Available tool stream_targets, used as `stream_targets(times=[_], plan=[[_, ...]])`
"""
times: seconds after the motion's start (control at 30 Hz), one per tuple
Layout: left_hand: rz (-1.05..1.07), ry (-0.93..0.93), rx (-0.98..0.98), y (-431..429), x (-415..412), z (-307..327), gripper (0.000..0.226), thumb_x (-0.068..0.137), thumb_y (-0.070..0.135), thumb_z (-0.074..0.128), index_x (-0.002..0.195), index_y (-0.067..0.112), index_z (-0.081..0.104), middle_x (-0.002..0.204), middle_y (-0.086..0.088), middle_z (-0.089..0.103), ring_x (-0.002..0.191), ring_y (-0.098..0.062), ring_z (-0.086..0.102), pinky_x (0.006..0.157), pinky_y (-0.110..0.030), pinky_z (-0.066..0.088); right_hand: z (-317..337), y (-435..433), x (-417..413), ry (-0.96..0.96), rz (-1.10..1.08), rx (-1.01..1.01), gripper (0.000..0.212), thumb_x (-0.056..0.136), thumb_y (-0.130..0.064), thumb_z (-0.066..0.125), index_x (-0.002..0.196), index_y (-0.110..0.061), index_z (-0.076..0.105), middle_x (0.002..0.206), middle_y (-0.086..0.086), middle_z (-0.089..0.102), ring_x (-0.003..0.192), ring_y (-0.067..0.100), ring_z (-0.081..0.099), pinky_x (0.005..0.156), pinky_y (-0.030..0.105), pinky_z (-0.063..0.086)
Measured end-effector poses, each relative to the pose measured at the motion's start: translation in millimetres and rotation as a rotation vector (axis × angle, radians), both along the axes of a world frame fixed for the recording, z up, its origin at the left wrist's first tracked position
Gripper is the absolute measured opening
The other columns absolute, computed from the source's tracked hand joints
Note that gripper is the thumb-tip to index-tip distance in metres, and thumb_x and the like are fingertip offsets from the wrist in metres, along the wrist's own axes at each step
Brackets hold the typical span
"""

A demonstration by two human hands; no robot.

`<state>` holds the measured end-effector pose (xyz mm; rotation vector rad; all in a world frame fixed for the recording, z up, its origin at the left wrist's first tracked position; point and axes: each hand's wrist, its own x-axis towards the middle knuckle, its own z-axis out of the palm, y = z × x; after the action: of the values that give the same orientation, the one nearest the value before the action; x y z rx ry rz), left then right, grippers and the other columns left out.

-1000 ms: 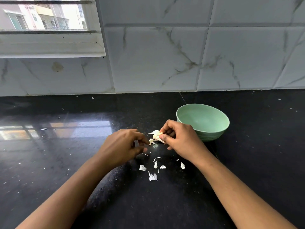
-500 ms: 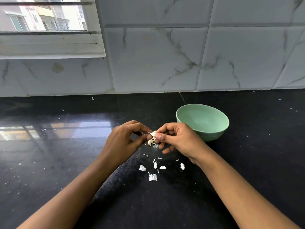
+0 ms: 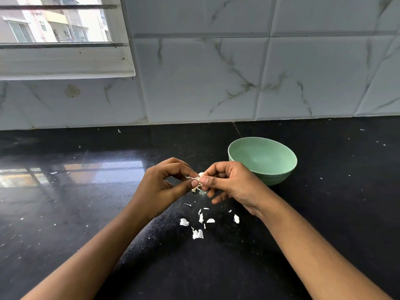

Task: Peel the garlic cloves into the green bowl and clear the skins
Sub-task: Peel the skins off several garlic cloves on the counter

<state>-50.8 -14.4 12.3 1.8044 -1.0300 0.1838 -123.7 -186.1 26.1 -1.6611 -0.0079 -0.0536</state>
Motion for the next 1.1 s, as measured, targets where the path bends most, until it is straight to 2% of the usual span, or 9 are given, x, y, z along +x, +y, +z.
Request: stream_targets(times=[0.23, 0.37, 0.47, 0.57, 0.77, 0.9, 1.1], plan=[[-0.018, 0.014, -0.026, 0, 3, -4, 0.008, 0.069, 0.027, 0.077, 0.074, 0.022, 0.074, 0.086, 0.009, 0.064, 0.07, -0.005, 0.063, 0.057, -0.005, 0.04, -1, 1, -1, 0.046, 0.006, 0.019, 0.012, 0.087, -0.008, 0.064, 0.076, -0.006, 0.06, 0.061, 0.0, 0.065, 0.052, 0.007, 0.057, 0.05, 0.02, 0.053], [0.034, -0.174, 0.053, 1, 3, -7, 0.01, 0.073, 0.033, 0.078, 0.073, 0.024, 0.074, 0.081, 0.015, 0.063, 0.069, -0.001, 0.062, 0.057, -0.007, 0.041, -2, 3, 0, 0.129, 0.0, 0.074, 0.015, 0.089, -0.009, 0.062, 0.075, -0.007, 0.058, 0.065, 0.007, 0.059, 0.049, 0.008, 0.054, 0.048, 0.019, 0.052], [0.059, -0.288, 0.074, 1, 2, -7, 0.018, 0.077, 0.041, 0.07, 0.073, 0.024, 0.074, 0.084, 0.02, 0.061, 0.066, 0.0, 0.061, 0.051, -0.018, 0.048, -2, 4, 1, 0.172, 0.0, 0.105, 0.02, 0.091, -0.011, 0.06, 0.071, -0.008, 0.059, 0.063, 0.005, 0.056, 0.046, 0.005, 0.051, 0.045, 0.018, 0.049], [0.058, -0.381, 0.062, 2, 2, -7, 0.018, 0.08, 0.038, 0.067, 0.073, 0.023, 0.073, 0.085, 0.018, 0.061, 0.064, 0.001, 0.058, 0.05, -0.027, 0.049, -2, 6, 1, 0.218, 0.004, 0.153, 0.026, 0.092, -0.014, 0.059, 0.066, -0.011, 0.061, 0.058, 0.002, 0.054, 0.042, 0.003, 0.049, 0.041, 0.016, 0.047], [0.068, -0.572, 0.085, 3, 0, -8, 0.016, 0.083, 0.027, 0.064, 0.074, 0.017, 0.073, 0.093, 0.014, 0.059, 0.063, 0.0, 0.055, 0.047, -0.027, 0.047, -1, 7, 0, 0.312, -0.011, 0.191, 0.027, 0.092, -0.02, 0.058, 0.068, -0.01, 0.062, 0.05, -0.004, 0.052, 0.038, 0.002, 0.044, 0.041, 0.017, 0.048], [0.08, -0.582, 0.056, 3, -1, -8, 0.016, 0.085, 0.026, 0.062, 0.076, 0.018, 0.072, 0.094, 0.014, 0.058, 0.064, 0.005, 0.048, 0.048, -0.025, 0.045, 2, 9, -1, 0.36, -0.003, 0.197, 0.03, 0.092, -0.024, 0.058, 0.066, -0.011, 0.059, 0.05, -0.004, 0.047, 0.037, 0.002, 0.039, 0.041, 0.018, 0.047], [0.114, -0.611, 0.051, 4, 1, -11, 0.009, 0.087, 0.023, 0.061, 0.082, 0.024, 0.068, 0.095, 0.013, 0.058, 0.06, -0.004, 0.056, 0.044, -0.029, 0.047, 2, 11, -2, 0.434, 0.071, 0.239, 0.038, 0.097, -0.032, 0.046, 0.061, -0.018, 0.046, 0.051, -0.006, 0.039, 0.038, 0.002, 0.03, 0.038, 0.014, 0.034]])
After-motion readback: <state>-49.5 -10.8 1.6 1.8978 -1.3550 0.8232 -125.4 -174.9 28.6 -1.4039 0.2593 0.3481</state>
